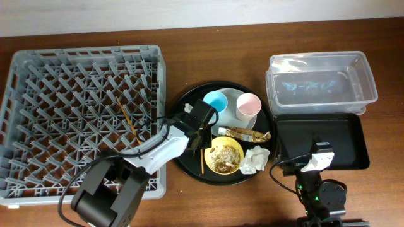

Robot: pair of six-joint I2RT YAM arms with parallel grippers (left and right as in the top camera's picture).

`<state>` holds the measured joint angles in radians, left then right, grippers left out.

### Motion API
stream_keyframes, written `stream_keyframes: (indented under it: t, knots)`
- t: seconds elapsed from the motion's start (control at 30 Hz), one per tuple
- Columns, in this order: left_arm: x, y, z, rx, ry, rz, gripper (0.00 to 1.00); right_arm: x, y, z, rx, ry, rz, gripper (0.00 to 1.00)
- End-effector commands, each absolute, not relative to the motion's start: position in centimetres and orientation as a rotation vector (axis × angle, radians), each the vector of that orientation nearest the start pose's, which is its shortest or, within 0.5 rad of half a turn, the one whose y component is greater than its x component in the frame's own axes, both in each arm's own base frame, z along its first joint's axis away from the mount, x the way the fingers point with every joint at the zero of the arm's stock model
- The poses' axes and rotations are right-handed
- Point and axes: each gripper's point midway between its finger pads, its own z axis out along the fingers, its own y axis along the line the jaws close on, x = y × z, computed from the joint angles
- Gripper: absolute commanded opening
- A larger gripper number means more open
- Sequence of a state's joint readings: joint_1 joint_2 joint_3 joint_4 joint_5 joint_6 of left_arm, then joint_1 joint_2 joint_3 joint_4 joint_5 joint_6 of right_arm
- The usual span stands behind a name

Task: Sort waste into correct bins and load items into the dishwasher rack
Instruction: 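Reach the left gripper back to the second chopstick on the tray, then carry the second chopstick with the left gripper into the rack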

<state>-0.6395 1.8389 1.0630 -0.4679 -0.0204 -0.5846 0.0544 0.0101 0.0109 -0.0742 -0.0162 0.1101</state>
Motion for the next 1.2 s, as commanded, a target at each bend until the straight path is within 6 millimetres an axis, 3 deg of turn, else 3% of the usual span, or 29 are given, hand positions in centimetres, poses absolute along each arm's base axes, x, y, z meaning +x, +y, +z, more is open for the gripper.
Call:
stream_keyframes:
  t: [0.0, 0.37, 0.57, 0.67, 0.73, 0.87, 0.9, 0.93, 1.0, 1.07, 1.17]
  knots:
    - [30.8, -22.6, -0.6, 0.075, 2.872, -0.209, 0.3, 24.6, 1.6, 15.6, 0.045, 1.649, 0.143, 0.99]
    - [30.8, -22.2, -1.6, 0.073, 2.884, -0.172, 0.25, 24.6, 1.6, 15.6, 0.045, 1.649, 0.143, 0.99]
    - [30.7, -22.2, -1.6, 0.073, 2.887, -0.171, 0.01, 24.6, 1.6, 15.6, 0.045, 1.649, 0.143, 0.99]
    - [30.4, -22.6, -1.6, 0.079, 2.9, -0.209, 0.01, 24.6, 1.6, 15.6, 0.045, 1.649, 0.143, 0.99]
    - [31.3, -23.0, 0.1, 0.071, 2.862, -0.237, 0.0, 24.6, 1.6, 15.6, 0.045, 1.649, 0.143, 0.99]
    - [33.9, -22.4, 8.5, 0.163, 2.711, -0.268, 0.0, 24.6, 1.6, 15.6, 0.045, 1.649, 0.143, 0.99]
    - [34.1, -21.8, 10.4, 0.192, 2.686, -0.255, 0.0, 24.6, 1.6, 15.6, 0.045, 1.649, 0.143, 0.99]
    - [34.6, -19.7, 13.6, 0.203, 2.653, -0.19, 0.0, 24.6, 1.6, 15.6, 0.045, 1.649, 0.143, 0.99]
    - [35.0, -14.9, 16.3, 0.175, 2.643, -0.014, 0.01, 24.6, 1.6, 15.6, 0.045, 1.649, 0.143, 0.99]
    - [35.3, -11.5, 16.8, 0.184, 2.653, 0.077, 0.0, 24.6, 1.6, 15.6, 0.045, 1.649, 0.143, 0.99]
    - [36.2, -5.5, 15.9, 0.07, 2.707, 0.166, 0.0, 24.6, 1.6, 15.6, 0.045, 1.649, 0.143, 0.99]
